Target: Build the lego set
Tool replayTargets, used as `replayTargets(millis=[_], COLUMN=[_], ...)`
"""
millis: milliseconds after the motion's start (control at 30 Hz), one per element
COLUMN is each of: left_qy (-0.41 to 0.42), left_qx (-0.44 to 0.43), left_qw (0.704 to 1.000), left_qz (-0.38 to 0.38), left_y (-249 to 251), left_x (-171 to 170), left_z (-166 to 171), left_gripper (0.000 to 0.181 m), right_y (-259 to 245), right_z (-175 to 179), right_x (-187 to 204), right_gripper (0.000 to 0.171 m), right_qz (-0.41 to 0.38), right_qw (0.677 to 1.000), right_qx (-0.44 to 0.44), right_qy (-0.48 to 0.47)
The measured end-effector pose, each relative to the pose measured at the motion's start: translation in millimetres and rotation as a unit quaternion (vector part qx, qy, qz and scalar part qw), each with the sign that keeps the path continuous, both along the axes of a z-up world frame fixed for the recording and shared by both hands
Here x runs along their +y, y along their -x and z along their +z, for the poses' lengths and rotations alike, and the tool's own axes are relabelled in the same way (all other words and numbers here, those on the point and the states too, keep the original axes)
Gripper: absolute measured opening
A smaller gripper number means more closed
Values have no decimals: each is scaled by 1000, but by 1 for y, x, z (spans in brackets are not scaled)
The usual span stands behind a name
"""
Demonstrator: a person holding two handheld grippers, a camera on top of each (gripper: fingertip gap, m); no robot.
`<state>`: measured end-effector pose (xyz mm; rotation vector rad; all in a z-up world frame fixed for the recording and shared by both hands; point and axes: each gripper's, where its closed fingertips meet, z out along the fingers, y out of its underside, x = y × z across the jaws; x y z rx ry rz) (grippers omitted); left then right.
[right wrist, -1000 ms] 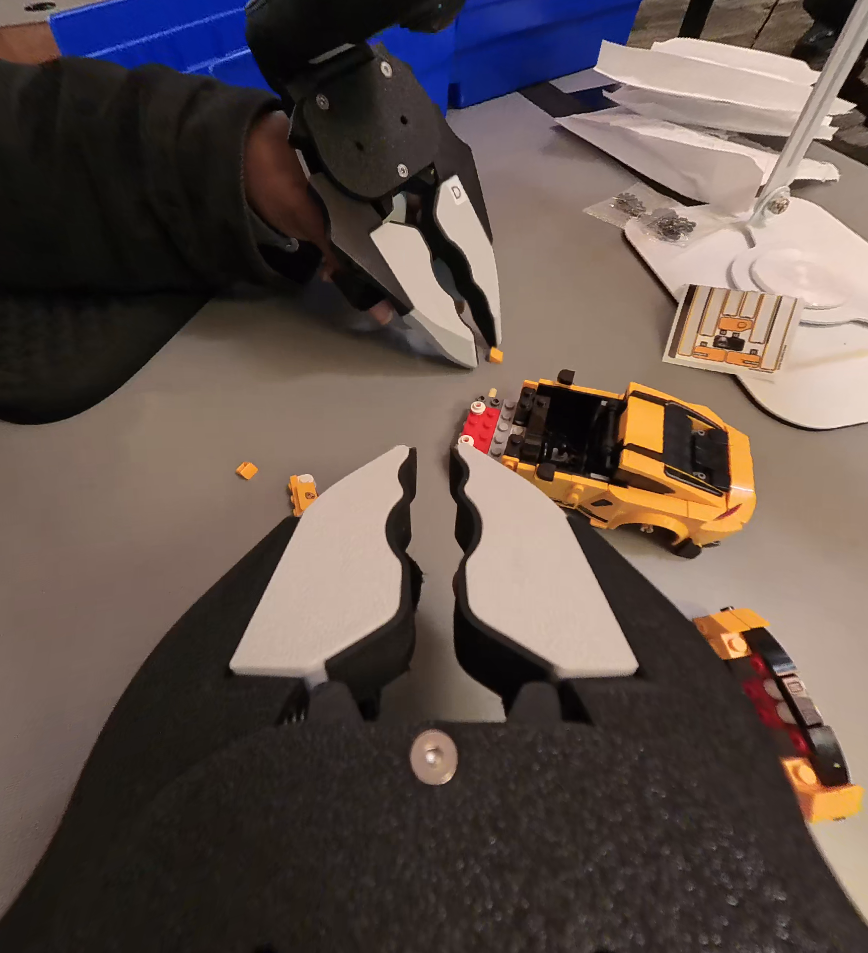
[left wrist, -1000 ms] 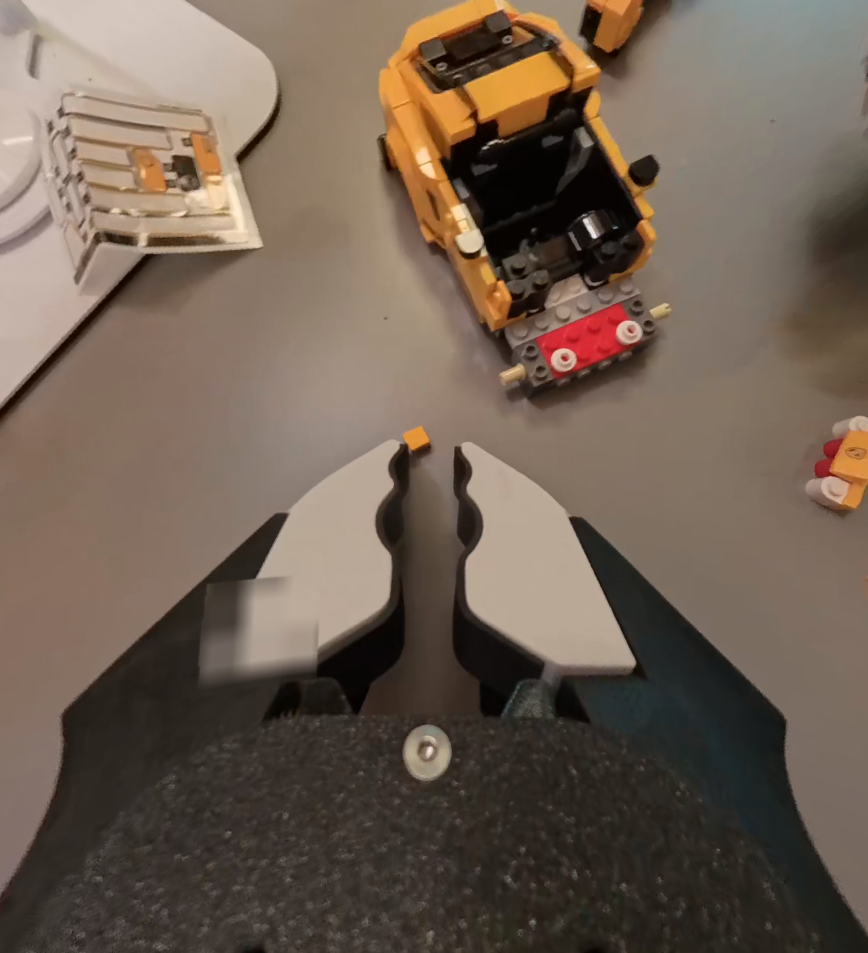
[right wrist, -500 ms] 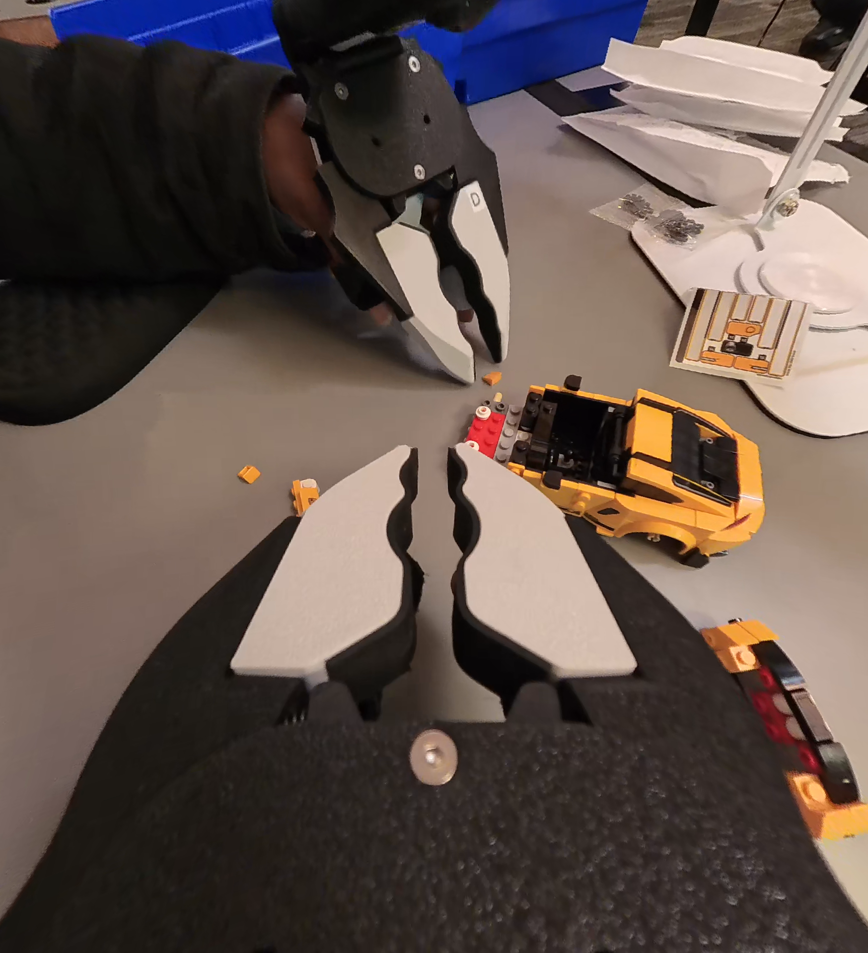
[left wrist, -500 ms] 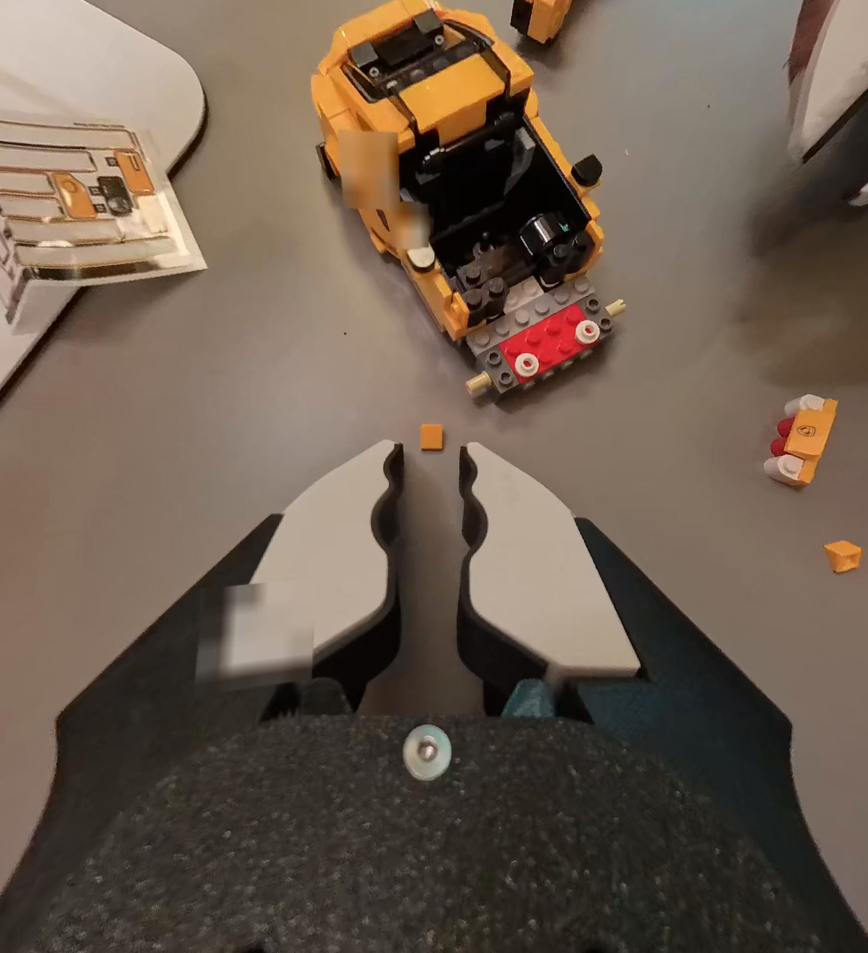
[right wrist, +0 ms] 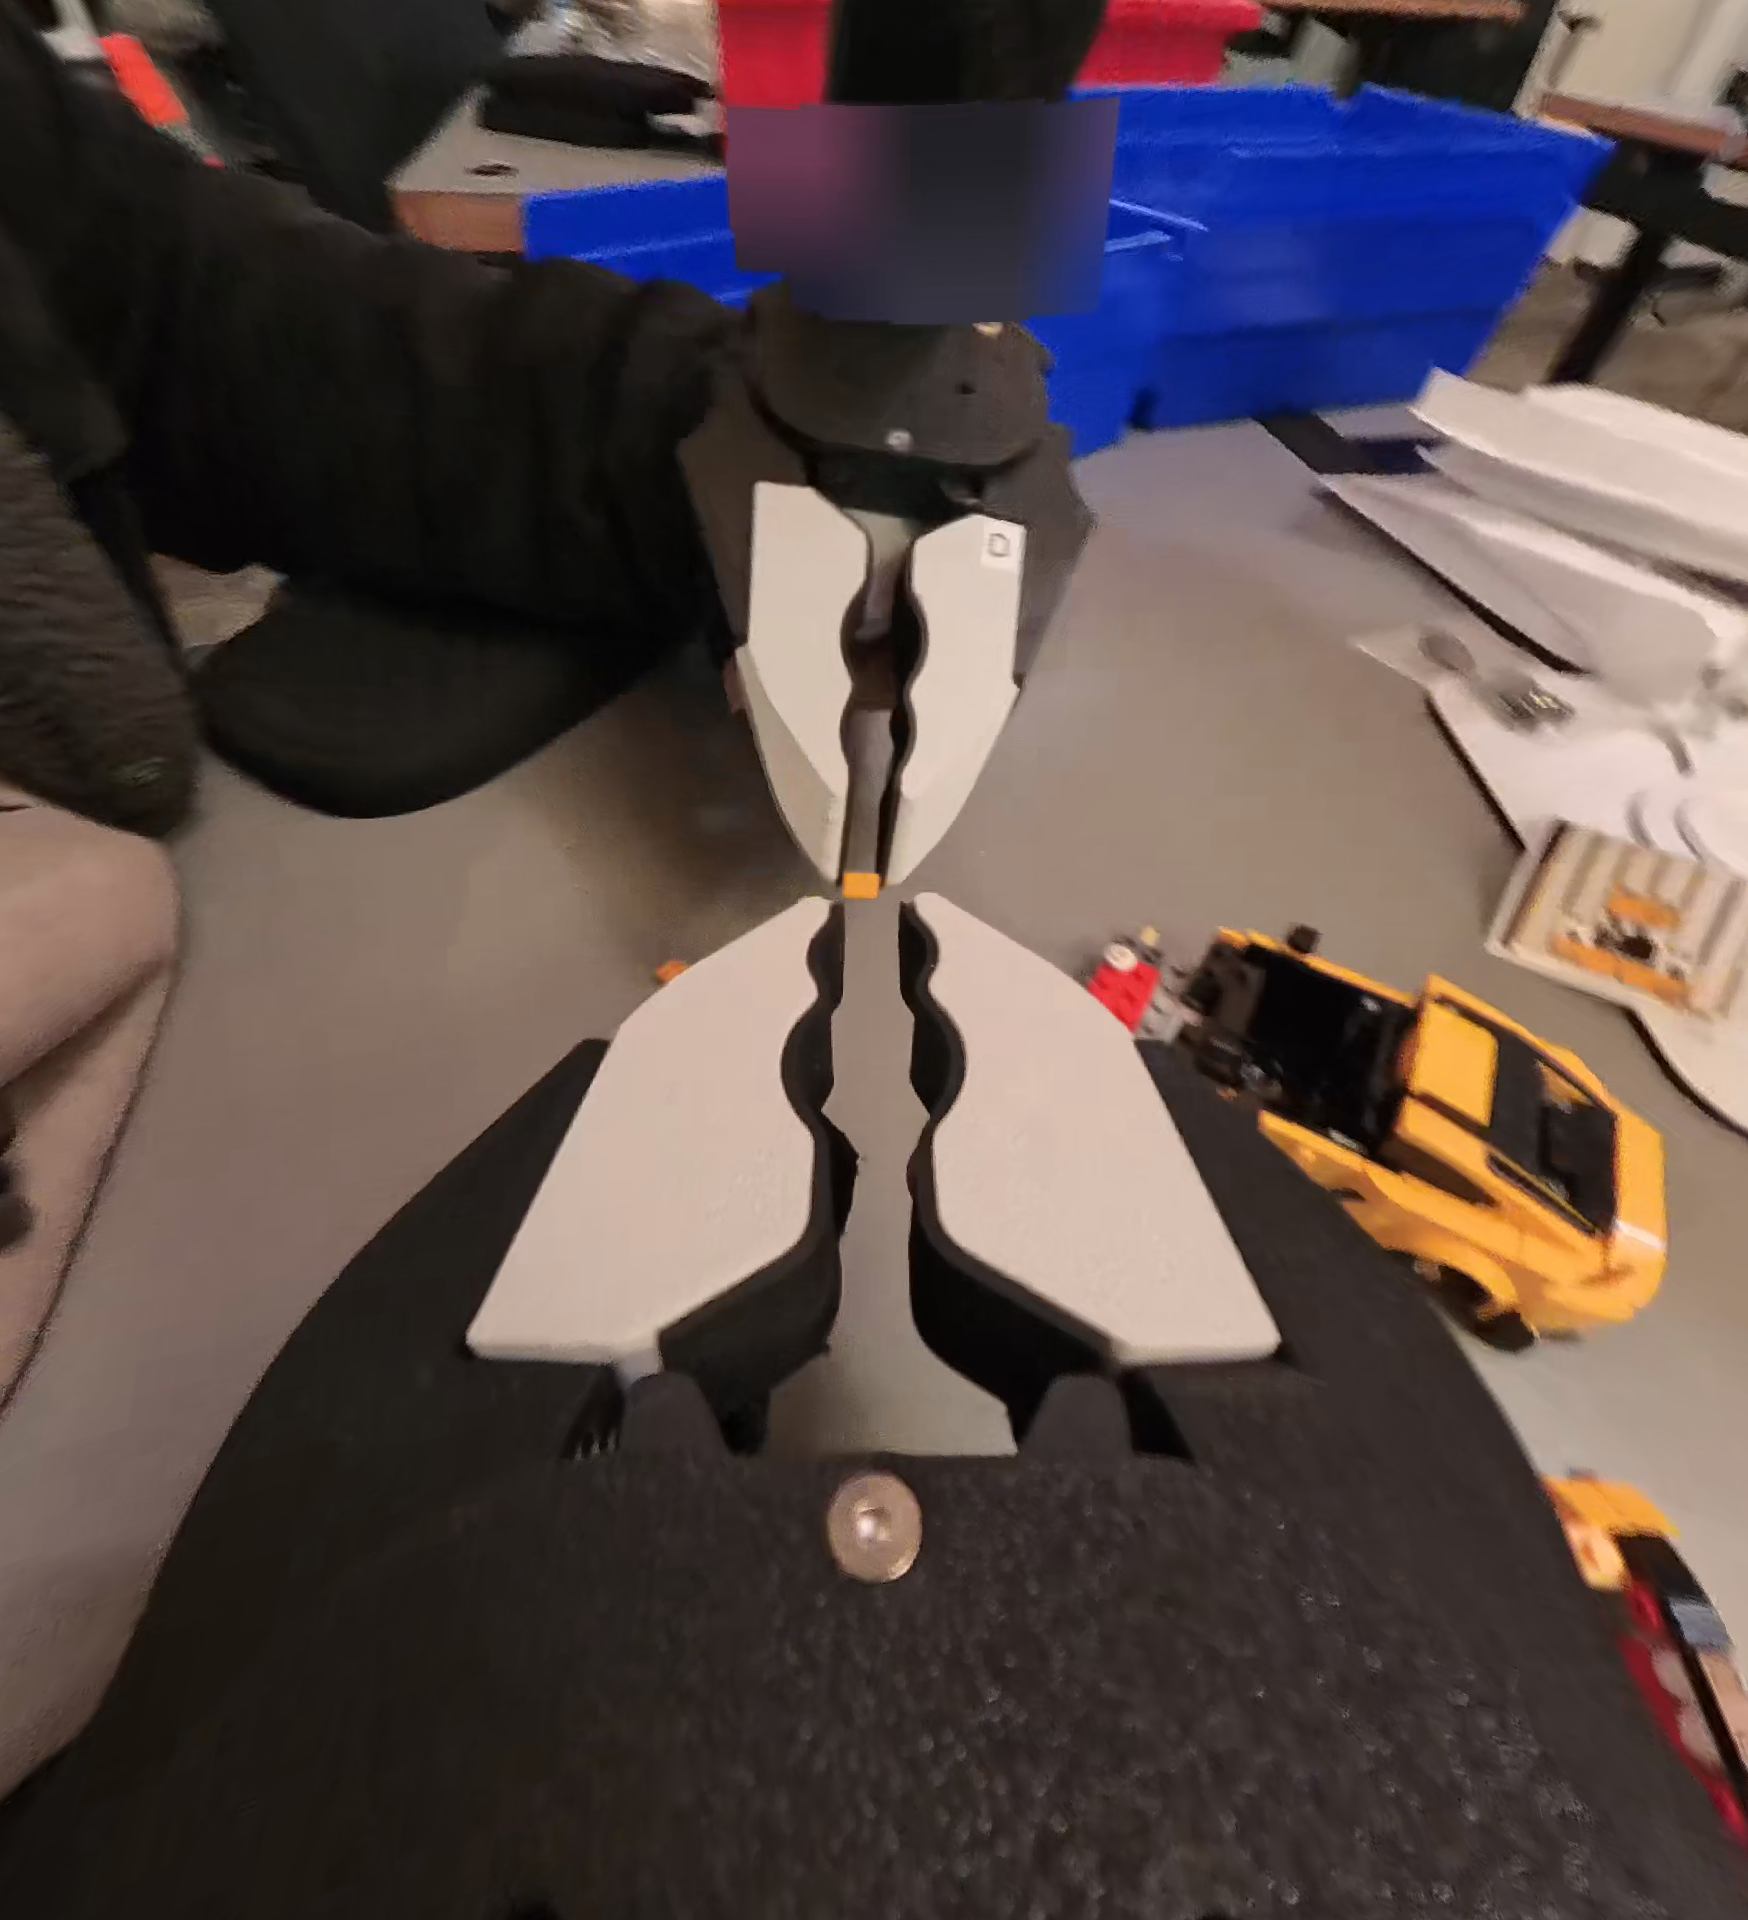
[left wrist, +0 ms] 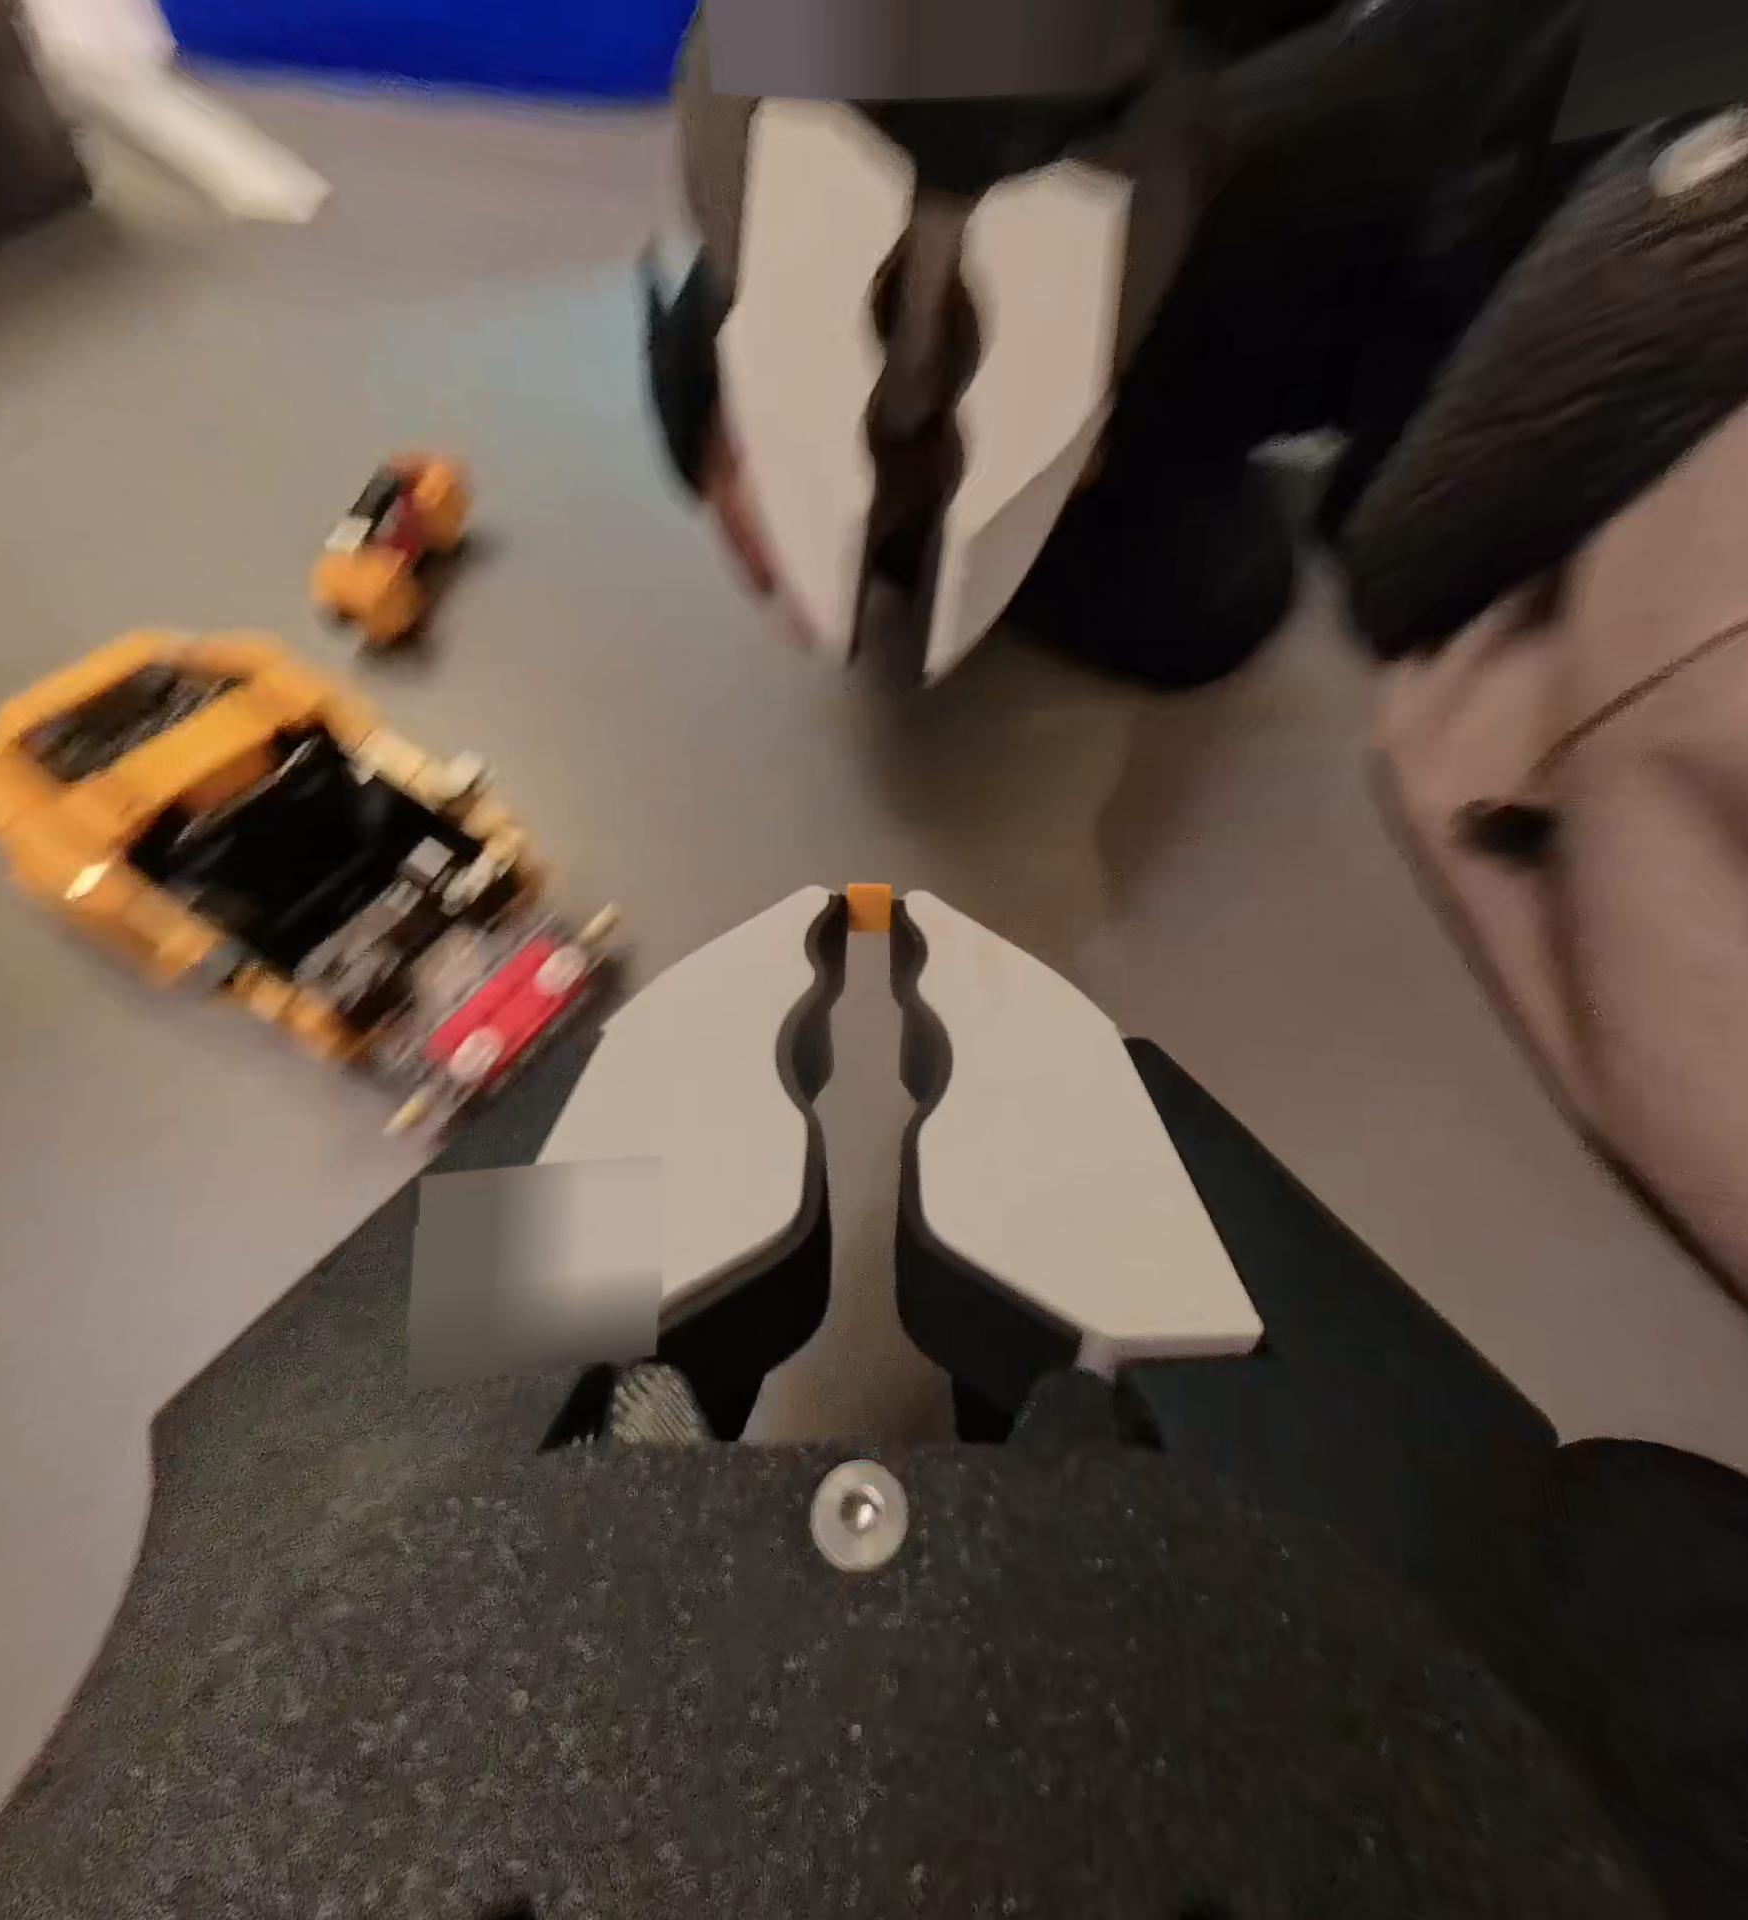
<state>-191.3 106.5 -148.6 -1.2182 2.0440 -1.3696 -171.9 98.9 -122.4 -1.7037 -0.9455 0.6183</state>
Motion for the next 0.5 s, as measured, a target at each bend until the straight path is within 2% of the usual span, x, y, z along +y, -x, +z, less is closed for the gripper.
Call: replayTargets(millis=[133, 267, 500], left_qy=[17, -22, -114], left_qx=[-69, -99, -157], left_qw=[996, 992, 977], left_qz=[-57, -74, -86], left_y=[0, -1, -3], left_x=[-32, -50, -70], left_z=[28, 39, 53], left_gripper=[8, 8, 8], right_y=[10, 15, 23], right_z=[-4, 11, 21], right_x=[-16, -36, -56], right_gripper=[8, 11, 21], right_qz=[48, 112, 169], right_qw=[997, 977, 938], right_qx=[22, 118, 192], right_qy=[61, 138, 233])
